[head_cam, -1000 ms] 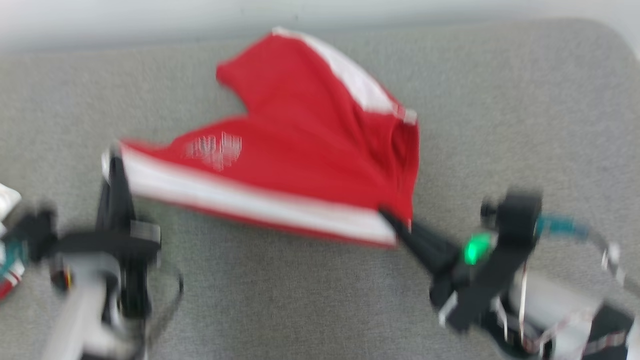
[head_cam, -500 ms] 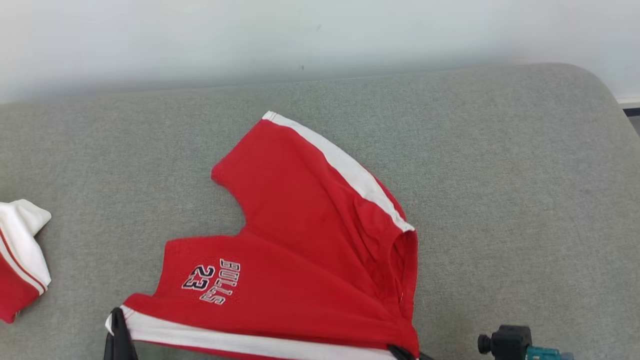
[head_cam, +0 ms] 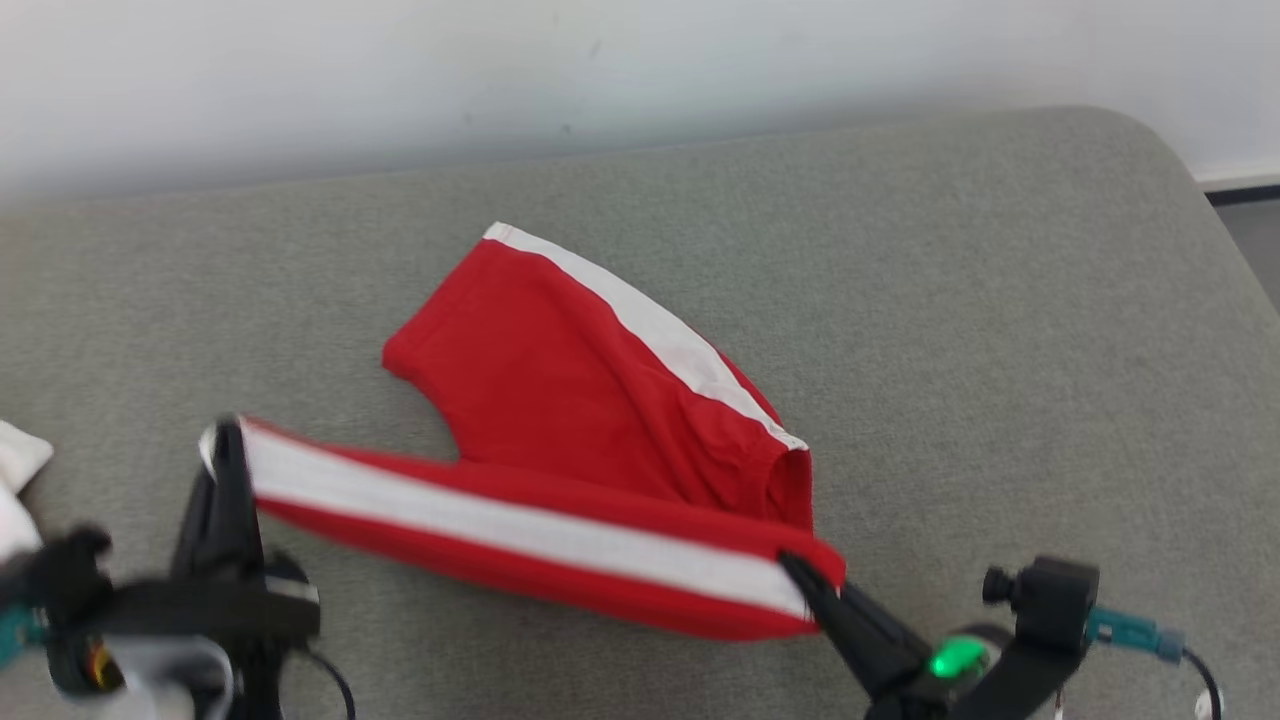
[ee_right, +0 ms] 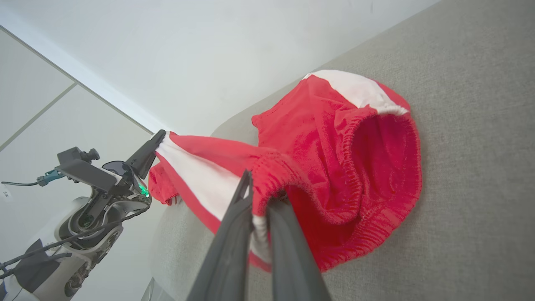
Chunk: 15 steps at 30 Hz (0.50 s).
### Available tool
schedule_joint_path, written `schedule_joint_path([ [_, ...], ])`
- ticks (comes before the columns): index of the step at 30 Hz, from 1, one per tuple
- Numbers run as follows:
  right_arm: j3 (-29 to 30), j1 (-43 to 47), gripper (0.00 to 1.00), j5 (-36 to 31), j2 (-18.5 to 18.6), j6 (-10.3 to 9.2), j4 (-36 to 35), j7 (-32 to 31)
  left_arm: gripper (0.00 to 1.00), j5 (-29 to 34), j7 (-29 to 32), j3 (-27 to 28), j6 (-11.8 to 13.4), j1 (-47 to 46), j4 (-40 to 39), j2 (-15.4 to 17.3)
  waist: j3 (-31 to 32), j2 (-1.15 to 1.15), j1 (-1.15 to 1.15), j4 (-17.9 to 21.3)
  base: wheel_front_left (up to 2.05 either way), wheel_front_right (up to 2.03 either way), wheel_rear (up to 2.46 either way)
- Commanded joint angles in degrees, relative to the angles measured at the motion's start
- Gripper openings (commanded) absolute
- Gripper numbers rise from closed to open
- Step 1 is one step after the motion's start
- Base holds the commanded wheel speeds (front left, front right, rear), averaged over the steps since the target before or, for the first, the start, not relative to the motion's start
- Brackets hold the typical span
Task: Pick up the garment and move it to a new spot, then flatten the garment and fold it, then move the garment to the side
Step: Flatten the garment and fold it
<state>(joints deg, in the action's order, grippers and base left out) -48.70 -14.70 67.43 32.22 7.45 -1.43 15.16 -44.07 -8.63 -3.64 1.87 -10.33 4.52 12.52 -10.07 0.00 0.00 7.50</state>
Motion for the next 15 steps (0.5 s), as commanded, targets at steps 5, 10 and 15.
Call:
schedule_joint_path([
  [5, 2.74, -5.60, 0.00, 0.23, -3.77, 0.08, 2.55, 0.14, 0.00, 2.89, 7.28, -2.14, 0.66, -13.97, 5.48, 4.45, -4.67, 0.00, 0.00, 4.23, 0.00, 0.00, 0.00],
  [10, 4.50, -9.88, 0.00, -1.19, -8.45, 0.08, 6.66, 0.14, 0.00, 4.82, 11.21, -3.59, 0.31, -26.22, 14.23, 7.16, -8.79, 0.00, 0.00, 7.84, 0.00, 0.00, 0.00],
  [15, 4.94, -12.85, 0.00, -2.67, -12.00, 0.08, 9.82, 0.14, 0.00, 6.34, 12.69, -4.69, -0.14, -33.40, 21.06, 8.65, -11.34, 0.00, 0.00, 10.86, 0.00, 0.00, 0.00],
])
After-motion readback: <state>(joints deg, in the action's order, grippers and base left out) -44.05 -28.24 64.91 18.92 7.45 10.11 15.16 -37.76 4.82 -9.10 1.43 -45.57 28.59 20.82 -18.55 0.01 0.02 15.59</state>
